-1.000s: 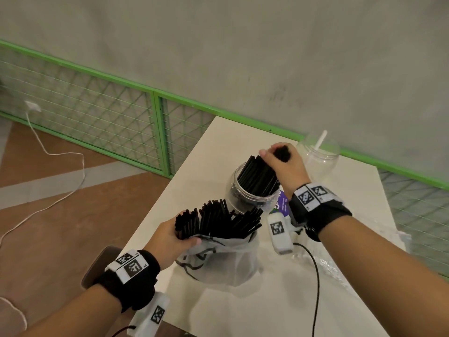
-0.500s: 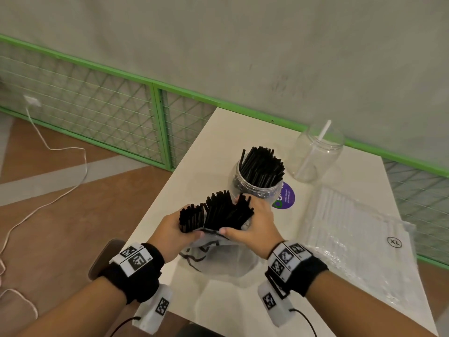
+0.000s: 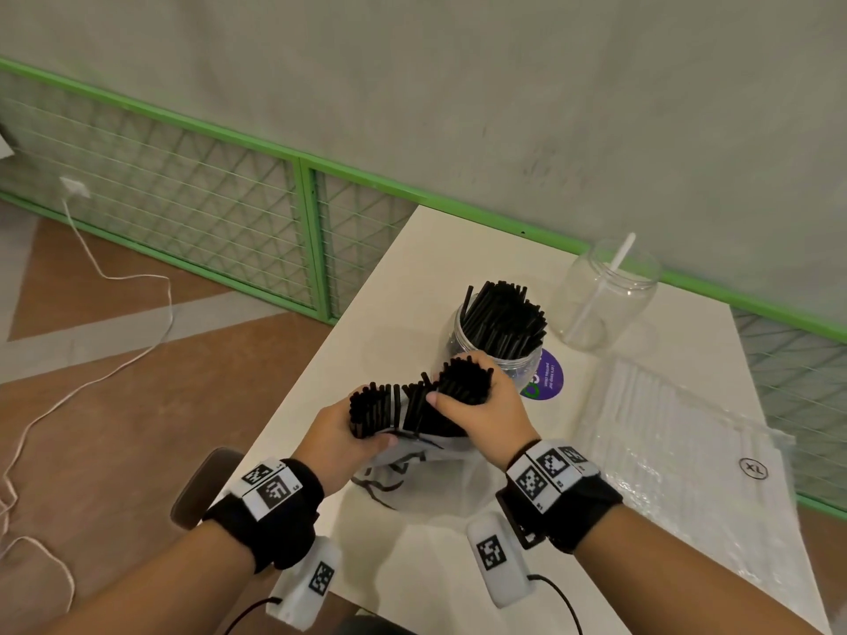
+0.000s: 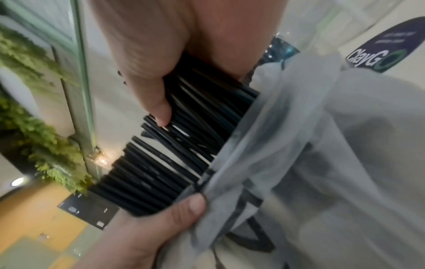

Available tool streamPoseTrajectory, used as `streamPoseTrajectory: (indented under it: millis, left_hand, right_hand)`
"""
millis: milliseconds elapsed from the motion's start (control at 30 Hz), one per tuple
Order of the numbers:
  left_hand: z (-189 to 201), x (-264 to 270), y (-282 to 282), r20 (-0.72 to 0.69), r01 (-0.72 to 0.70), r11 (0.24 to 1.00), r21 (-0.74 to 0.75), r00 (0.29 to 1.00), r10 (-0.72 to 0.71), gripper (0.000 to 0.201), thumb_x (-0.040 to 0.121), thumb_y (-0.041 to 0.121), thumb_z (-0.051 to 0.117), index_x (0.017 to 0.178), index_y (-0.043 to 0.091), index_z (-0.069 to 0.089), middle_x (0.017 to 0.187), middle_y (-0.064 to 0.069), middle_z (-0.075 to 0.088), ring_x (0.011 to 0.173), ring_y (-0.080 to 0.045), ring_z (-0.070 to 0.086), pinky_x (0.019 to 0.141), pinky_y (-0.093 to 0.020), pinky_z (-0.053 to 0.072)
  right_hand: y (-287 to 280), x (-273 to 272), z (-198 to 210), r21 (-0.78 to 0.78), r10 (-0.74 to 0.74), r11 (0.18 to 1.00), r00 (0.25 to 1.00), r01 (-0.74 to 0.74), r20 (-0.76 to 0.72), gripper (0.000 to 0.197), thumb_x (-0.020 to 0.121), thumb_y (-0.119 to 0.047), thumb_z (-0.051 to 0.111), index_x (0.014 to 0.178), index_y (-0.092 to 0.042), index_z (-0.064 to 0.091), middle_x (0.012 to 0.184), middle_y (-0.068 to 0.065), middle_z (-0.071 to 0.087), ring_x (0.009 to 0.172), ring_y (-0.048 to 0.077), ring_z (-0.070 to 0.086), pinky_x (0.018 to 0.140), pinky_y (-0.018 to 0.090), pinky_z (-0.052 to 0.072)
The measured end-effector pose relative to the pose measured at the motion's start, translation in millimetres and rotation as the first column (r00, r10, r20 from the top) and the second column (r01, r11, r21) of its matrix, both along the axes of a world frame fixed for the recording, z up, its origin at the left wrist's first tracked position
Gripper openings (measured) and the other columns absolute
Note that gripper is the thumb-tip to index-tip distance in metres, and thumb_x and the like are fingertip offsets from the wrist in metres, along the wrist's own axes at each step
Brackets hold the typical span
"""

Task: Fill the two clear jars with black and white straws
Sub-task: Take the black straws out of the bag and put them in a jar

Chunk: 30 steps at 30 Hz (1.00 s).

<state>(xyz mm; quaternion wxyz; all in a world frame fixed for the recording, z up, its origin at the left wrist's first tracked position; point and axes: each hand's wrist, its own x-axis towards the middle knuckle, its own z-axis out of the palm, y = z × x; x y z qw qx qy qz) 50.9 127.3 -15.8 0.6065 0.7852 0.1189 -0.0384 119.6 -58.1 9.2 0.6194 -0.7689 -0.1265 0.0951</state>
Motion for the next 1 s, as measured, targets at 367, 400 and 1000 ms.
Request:
streamPoseTrajectory:
  millis: [367,400,1000]
  left_hand:
    - [5.6,1.5,-2.5,-0.024,0.015,0.997,0.072,1.0,-0.013,0.027,0.075,0.007,0.076,0.081,0.028,0.06,0.08,0.008,0.065,0.077,-0.003,0.058,0.068,-0.017,0.042]
    - [6.0,1.5,-2.4,-0.026,0.015,0.997,0.071,1.0,-0.013,0.028,0.075,0.007,0.076,0.081,0.028,0.059,0.081,0.008,0.065,0.077,-0.003,0.058,0.068,-0.017,0.042]
    - [6.3,5.2,1.1,-0.057,-0.003,0.997,0.077,0.998,0.007,0.027,0.073,0.004,0.076,0.079,0.025,0.06,0.078,0.006,0.064,0.074,-0.006,0.057,0.065,-0.018,0.042]
  right_hand:
    - [-21.4,16.5,63.1,0.183,-0.194,0.965,0.981,0.19,0.004,0.027,0.071,-0.003,0.077,0.088,-0.017,0.061,0.084,-0.002,0.068,0.083,0.018,0.066,0.08,0.04,0.056]
    - [-24.8,20.2,73.6,0.226,-0.209,0.953,0.978,0.201,0.01,0.027,0.069,-0.001,0.077,0.083,-0.018,0.062,0.081,-0.002,0.068,0.081,0.019,0.066,0.081,0.043,0.055]
    - [-41.3,97.8,116.1,0.647,-0.422,0.598,0.872,0.474,-0.249,0.018,0.084,0.006,0.058,0.071,-0.006,0.058,0.061,0.006,0.061,0.058,0.018,0.059,0.06,0.029,0.05]
